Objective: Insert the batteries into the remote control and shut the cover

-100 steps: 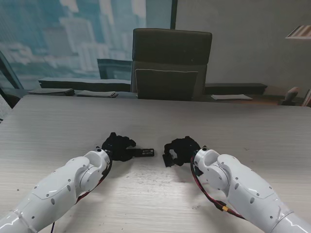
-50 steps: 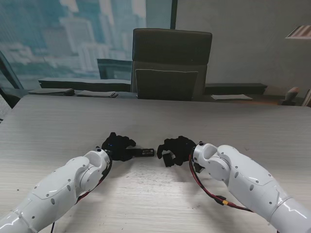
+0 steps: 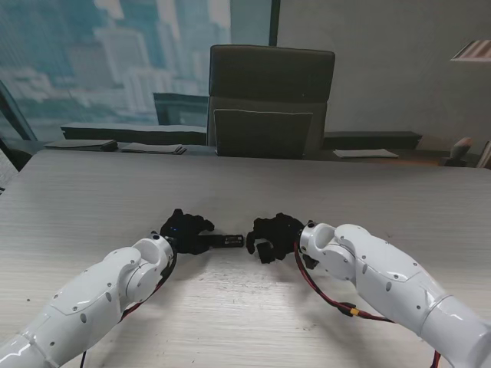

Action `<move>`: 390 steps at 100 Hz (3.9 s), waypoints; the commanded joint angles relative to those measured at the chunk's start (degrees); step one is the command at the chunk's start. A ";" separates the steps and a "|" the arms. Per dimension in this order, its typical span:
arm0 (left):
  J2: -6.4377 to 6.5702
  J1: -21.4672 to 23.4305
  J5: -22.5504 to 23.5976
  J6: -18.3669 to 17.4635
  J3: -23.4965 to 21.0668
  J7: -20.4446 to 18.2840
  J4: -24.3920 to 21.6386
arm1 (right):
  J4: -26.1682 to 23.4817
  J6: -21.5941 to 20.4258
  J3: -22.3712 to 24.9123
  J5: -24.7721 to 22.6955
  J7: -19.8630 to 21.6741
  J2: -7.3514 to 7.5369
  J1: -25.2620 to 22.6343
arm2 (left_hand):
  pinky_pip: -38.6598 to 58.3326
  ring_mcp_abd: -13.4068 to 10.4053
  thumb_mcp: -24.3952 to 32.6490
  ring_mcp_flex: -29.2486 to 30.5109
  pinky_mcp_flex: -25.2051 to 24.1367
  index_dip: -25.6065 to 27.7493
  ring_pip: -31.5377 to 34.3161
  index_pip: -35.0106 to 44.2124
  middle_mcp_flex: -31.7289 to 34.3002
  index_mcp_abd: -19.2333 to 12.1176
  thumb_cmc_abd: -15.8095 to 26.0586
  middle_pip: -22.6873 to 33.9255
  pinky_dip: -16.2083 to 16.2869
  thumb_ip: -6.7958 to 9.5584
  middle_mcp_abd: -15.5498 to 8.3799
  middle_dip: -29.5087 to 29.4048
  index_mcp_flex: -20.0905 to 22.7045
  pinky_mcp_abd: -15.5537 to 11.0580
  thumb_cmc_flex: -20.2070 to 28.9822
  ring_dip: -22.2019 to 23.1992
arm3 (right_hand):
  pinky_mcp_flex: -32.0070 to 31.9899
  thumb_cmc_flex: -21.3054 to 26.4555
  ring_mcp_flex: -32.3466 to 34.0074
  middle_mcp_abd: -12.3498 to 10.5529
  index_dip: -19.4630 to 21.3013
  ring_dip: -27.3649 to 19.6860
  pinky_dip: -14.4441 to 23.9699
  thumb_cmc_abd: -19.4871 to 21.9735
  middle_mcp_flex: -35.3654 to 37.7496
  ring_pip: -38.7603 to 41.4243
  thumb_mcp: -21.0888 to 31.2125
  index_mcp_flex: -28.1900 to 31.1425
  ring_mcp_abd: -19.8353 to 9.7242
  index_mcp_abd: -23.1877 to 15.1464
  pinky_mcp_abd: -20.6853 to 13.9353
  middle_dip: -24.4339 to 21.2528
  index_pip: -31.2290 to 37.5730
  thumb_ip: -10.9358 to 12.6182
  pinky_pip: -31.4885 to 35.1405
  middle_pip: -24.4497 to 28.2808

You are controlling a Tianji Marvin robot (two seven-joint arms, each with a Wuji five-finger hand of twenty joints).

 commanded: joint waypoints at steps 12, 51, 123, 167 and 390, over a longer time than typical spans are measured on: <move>-0.03 0.49 -0.23 0.21 0.08 -1.16 0.31 | 4.75 1.89 -3.72 -0.18 -0.56 -0.50 -0.31 | -0.25 0.36 -0.85 0.19 -1.10 -0.47 0.75 -0.22 0.01 0.47 1.86 0.40 -0.52 1.69 0.46 -0.49 -0.40 -0.20 -1.36 0.35 | -0.07 -0.59 -1.21 -1.11 0.82 -6.51 0.78 -3.38 -3.24 -10.32 3.43 1.93 0.09 1.38 -1.71 -0.55 2.88 0.37 1.15 0.89; -0.01 0.40 -0.33 0.28 0.20 -1.50 0.19 | 7.08 5.19 -4.64 -0.27 -4.24 -1.16 -1.35 | -0.19 0.36 -1.16 0.14 -1.11 -0.49 0.78 -0.25 -0.02 0.42 2.03 0.38 -0.49 1.75 0.45 -0.51 -0.42 -0.13 -1.24 0.37 | 0.97 -2.44 0.63 0.14 1.95 -6.69 -0.89 -8.06 0.99 -10.38 3.66 8.76 0.53 1.43 -1.25 -0.20 16.09 -8.08 2.97 1.87; 0.02 0.30 -0.46 0.37 0.29 -1.94 0.08 | 2.48 6.17 3.46 -2.31 -5.14 -0.75 -5.92 | -0.18 0.30 -1.39 0.13 -1.09 -0.51 0.80 -0.29 -0.05 0.40 2.15 0.38 -0.49 1.77 0.35 -0.51 -0.47 -0.18 -1.17 0.39 | 3.18 -1.24 6.60 0.69 -2.48 -7.87 -2.23 -8.01 19.50 -11.16 1.90 18.33 3.21 4.09 2.41 0.50 20.29 -11.17 2.51 2.36; 0.00 0.30 -0.52 0.36 0.27 -1.87 0.15 | -0.74 6.58 8.09 -0.57 -2.88 -0.82 -8.36 | -0.22 0.34 -1.44 0.10 -1.13 -0.55 0.74 -0.36 -0.03 0.58 2.16 0.36 -0.51 1.80 0.49 -0.52 -0.47 -0.15 -1.13 0.36 | 4.57 -0.26 12.20 -0.14 -4.44 -8.24 -3.01 -10.27 37.04 -9.57 2.15 20.19 4.02 11.09 4.39 -0.91 20.05 -11.37 1.83 4.76; 0.01 0.06 -0.45 0.08 0.81 -1.62 0.53 | 17.21 13.88 -3.60 14.49 -29.02 -16.44 1.62 | -0.12 0.27 -1.25 0.37 -1.04 -0.35 0.89 0.07 0.35 0.43 1.84 0.55 -0.46 1.84 0.35 -0.43 0.10 -0.15 -0.75 0.40 | 15.54 0.87 32.09 3.52 -14.20 -10.80 -6.25 -9.31 56.21 -4.27 4.15 29.48 8.14 23.82 7.49 -5.09 12.58 -10.97 10.82 0.74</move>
